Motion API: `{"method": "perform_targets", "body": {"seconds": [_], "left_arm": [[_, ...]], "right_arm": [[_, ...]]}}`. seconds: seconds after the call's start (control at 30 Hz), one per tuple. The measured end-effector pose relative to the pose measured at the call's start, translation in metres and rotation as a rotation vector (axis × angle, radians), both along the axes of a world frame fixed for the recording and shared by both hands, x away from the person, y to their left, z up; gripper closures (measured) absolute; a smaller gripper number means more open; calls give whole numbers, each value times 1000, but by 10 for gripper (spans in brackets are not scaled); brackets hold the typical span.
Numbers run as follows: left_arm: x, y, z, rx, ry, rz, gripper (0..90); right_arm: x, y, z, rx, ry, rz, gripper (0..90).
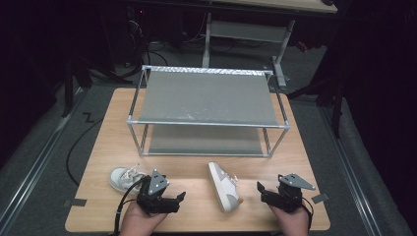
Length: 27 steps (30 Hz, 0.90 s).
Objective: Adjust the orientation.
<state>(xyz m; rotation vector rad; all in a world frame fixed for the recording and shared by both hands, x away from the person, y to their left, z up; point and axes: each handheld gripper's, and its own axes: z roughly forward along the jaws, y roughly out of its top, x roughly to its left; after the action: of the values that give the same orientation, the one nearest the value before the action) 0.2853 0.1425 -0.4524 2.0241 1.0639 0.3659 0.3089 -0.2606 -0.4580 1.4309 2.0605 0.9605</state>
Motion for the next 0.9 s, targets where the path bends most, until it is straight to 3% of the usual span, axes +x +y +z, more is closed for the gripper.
{"method": "perform_targets", "body": {"seconds": [0.3,0.5,0.63,0.67,0.73,0.77,0.8,0.83,0.87,0.9], "left_arm": [[4,-3,5,-32,-4,3,155],[4,6,12,-40,-15,25,169],[1,30,27,-28,-55,102,192],[-3,46,31,-16,-73,170,225],[-6,62,33,5,-77,257,252],[-6,62,33,5,-77,257,263],[-9,68,32,22,-83,296,287],[-13,78,25,89,-85,374,304],[-14,81,20,115,-72,403,304],[-14,81,20,115,-72,403,313]], "right_arm": [[-6,-7,1,11,1,-8,205],[-6,-10,1,32,3,-22,230],[-5,-8,1,29,0,-14,234],[-3,-8,1,30,-4,-7,236],[-2,-7,2,32,-4,-5,237],[-2,-7,2,32,-4,-5,237],[-1,-7,2,35,-4,-1,239],[0,-8,1,36,-5,3,239],[0,-7,1,39,-1,2,239],[0,-7,1,39,-1,2,239]]}}
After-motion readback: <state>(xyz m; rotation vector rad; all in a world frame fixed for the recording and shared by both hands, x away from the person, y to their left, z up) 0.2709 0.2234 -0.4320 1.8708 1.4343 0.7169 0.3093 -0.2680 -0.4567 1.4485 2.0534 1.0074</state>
